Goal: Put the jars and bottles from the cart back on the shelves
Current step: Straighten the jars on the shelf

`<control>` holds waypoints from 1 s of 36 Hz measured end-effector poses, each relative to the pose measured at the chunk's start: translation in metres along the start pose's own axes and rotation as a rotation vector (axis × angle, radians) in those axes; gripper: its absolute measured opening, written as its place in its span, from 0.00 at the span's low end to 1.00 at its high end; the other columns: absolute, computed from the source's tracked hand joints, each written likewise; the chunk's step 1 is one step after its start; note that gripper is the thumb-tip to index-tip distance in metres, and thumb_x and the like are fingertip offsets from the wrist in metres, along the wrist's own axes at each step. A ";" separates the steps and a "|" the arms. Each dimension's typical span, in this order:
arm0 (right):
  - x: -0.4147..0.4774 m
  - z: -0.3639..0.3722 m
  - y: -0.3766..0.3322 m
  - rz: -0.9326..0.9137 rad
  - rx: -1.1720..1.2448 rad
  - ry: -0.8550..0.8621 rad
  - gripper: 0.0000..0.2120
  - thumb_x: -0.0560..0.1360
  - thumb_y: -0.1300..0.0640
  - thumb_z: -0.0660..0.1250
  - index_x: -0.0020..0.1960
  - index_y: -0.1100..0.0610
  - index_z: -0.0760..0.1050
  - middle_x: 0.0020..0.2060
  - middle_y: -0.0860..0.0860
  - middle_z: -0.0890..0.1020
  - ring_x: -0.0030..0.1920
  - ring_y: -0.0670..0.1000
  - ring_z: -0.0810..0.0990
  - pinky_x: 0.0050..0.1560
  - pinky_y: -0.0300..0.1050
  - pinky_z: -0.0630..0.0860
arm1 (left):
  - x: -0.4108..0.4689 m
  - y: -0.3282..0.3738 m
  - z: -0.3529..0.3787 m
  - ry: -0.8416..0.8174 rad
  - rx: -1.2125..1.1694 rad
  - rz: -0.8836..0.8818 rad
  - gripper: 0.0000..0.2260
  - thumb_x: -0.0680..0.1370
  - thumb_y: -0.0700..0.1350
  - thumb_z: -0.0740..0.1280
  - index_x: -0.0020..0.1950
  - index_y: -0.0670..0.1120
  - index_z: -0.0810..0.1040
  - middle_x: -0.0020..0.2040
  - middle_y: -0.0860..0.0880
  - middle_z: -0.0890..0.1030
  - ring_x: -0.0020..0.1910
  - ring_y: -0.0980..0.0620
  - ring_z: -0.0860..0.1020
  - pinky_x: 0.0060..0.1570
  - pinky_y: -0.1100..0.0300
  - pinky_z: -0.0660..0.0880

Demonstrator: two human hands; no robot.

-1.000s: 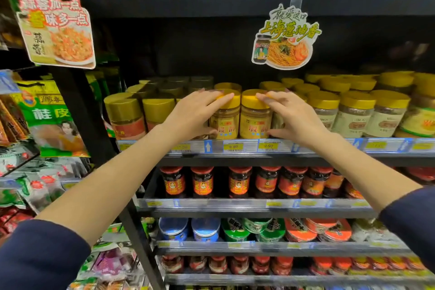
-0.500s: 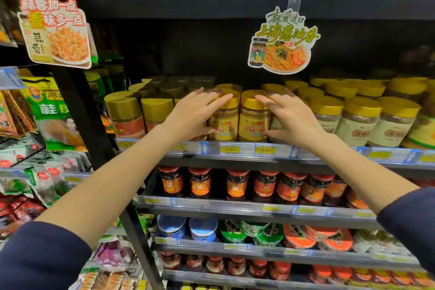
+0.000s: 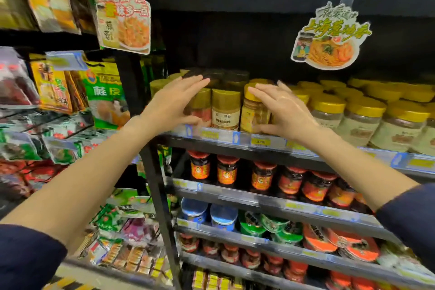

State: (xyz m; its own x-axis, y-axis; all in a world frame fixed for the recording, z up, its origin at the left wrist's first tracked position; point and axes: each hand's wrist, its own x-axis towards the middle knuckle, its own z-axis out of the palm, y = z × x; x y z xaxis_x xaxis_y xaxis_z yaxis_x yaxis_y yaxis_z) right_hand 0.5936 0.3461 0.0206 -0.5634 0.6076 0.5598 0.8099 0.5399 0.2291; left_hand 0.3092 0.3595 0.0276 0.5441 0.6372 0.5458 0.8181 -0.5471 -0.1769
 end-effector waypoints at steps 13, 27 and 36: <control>0.038 0.022 -0.049 0.059 -0.101 0.044 0.45 0.57 0.55 0.81 0.69 0.63 0.67 0.61 0.64 0.76 0.62 0.63 0.75 0.65 0.64 0.65 | 0.000 -0.041 0.015 -0.098 0.183 0.143 0.41 0.72 0.54 0.71 0.77 0.47 0.51 0.75 0.43 0.59 0.74 0.44 0.58 0.72 0.48 0.58; 0.046 0.039 -0.062 0.126 -0.302 0.041 0.42 0.58 0.50 0.80 0.67 0.61 0.69 0.58 0.59 0.78 0.59 0.60 0.78 0.70 0.61 0.52 | 0.003 -0.031 0.022 -0.120 0.314 0.120 0.42 0.74 0.56 0.67 0.77 0.45 0.45 0.75 0.42 0.60 0.74 0.44 0.60 0.73 0.50 0.54; 0.054 0.035 -0.060 0.153 -0.350 0.005 0.37 0.56 0.54 0.81 0.60 0.64 0.73 0.51 0.60 0.81 0.51 0.60 0.81 0.70 0.59 0.55 | 0.007 -0.029 0.024 -0.147 0.308 0.092 0.41 0.74 0.55 0.67 0.77 0.44 0.46 0.75 0.43 0.59 0.74 0.45 0.59 0.73 0.51 0.54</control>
State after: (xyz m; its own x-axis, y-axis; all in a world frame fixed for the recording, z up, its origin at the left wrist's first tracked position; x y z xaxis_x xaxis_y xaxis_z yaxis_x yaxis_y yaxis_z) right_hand 0.5088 0.3669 0.0095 -0.4312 0.6627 0.6122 0.8919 0.2107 0.4001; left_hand 0.2938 0.3935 0.0168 0.6210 0.6762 0.3963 0.7697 -0.4309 -0.4711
